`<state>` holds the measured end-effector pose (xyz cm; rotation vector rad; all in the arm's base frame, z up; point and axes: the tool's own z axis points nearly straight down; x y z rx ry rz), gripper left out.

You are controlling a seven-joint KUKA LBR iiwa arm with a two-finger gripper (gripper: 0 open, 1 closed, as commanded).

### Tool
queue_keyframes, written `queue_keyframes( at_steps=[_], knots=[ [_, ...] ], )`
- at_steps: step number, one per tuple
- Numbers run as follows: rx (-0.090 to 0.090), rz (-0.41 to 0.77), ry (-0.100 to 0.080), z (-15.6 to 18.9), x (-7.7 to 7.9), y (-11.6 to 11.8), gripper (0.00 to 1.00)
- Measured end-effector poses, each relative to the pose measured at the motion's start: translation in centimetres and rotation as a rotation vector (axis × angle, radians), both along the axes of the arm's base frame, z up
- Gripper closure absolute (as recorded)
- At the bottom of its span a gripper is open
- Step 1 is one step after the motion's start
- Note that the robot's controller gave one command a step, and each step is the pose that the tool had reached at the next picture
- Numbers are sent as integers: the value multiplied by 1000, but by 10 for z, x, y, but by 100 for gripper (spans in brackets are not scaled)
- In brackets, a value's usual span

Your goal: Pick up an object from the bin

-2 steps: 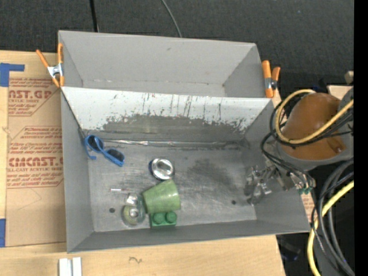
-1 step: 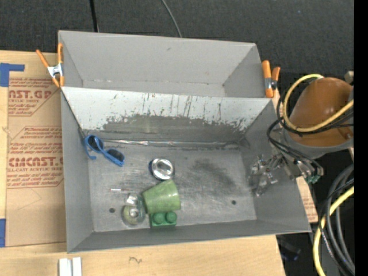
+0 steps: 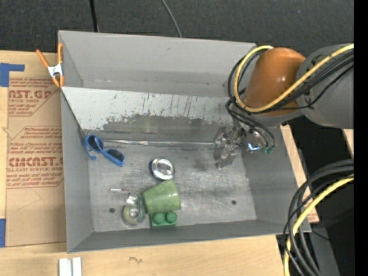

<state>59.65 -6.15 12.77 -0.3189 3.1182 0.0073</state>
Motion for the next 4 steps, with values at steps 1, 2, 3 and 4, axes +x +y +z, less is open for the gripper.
queue_keyframes(
  at_steps=[1, 2, 3, 4],
  knots=[
    [-1, -60, 0, 58, -30, 69, 100],
    [-1, -335, 9, 40, -65, 143, 100],
    [11, -416, 4, -36, -85, 219, 100],
    [0, -720, 3, 73, -80, 164, 100]
  ],
)
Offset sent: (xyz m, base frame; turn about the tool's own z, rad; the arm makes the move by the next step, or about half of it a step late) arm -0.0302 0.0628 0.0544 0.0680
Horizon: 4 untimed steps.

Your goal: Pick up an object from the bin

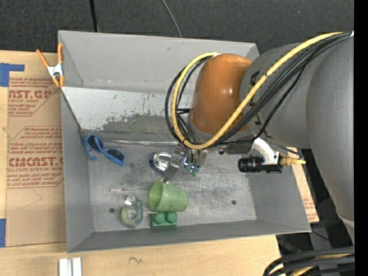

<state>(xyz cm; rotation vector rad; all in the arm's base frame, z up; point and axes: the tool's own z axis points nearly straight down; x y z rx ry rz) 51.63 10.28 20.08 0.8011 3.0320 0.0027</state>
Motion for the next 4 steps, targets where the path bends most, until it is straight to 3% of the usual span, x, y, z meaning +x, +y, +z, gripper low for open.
queue_keyframes(
  at_steps=[1, 2, 3, 4],
  knots=[
    [-1, 101, 0, -133, 51, 9, 100],
    [1, -120, 3, -127, 10, -5, 100],
    [3, 210, -1, -130, -36, 61, 100],
    [-4, 507, 5, -108, -28, -7, 100]
  ],
)
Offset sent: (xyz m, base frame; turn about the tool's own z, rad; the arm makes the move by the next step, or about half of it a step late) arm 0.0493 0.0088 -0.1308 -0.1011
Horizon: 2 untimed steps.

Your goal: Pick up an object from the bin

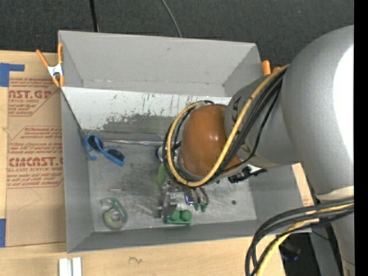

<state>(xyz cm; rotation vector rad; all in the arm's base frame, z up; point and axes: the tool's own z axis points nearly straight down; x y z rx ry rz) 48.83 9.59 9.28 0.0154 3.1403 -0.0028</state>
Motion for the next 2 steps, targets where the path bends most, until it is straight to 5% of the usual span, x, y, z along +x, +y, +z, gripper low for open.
queue_keyframes(
  at_steps=[1, 2],
  knots=[
    [1, 109, -5, 55, 25, -34, 100],
    [2, 111, 0, 53, 23, -32, 0]
  ],
)
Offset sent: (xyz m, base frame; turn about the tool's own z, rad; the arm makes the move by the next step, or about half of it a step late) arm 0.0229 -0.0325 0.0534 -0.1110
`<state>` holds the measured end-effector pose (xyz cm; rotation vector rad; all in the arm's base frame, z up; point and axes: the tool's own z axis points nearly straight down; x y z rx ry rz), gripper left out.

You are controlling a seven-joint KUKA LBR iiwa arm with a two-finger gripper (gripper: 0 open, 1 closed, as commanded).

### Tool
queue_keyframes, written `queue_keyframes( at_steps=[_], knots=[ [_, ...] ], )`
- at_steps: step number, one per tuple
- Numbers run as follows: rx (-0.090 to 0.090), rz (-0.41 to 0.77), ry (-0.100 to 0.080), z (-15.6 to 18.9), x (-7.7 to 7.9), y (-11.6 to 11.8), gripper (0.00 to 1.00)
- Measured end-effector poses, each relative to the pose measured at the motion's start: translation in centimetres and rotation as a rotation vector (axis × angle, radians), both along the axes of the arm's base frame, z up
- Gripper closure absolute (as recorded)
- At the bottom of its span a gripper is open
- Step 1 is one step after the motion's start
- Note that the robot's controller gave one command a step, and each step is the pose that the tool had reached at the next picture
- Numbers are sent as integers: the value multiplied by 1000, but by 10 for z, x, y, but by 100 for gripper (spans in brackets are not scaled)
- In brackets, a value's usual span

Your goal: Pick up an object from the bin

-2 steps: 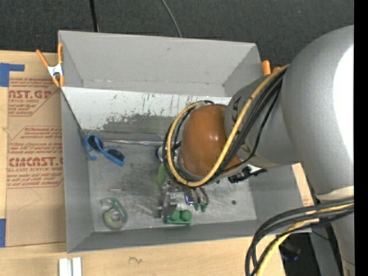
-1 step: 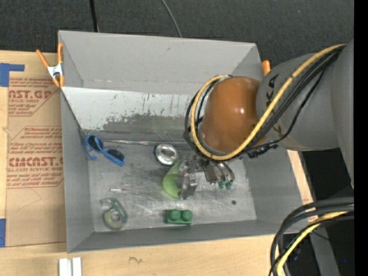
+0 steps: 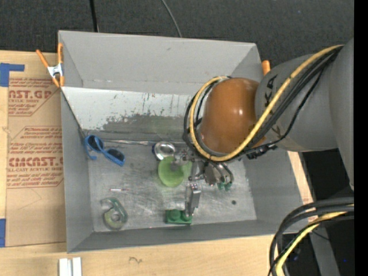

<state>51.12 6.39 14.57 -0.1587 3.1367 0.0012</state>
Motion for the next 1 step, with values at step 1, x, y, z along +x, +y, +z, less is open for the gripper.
queue_keyframes(
  at_steps=[1],
  knots=[
    [-1, -14, -4, -17, 64, -11, 0]
  ],
)
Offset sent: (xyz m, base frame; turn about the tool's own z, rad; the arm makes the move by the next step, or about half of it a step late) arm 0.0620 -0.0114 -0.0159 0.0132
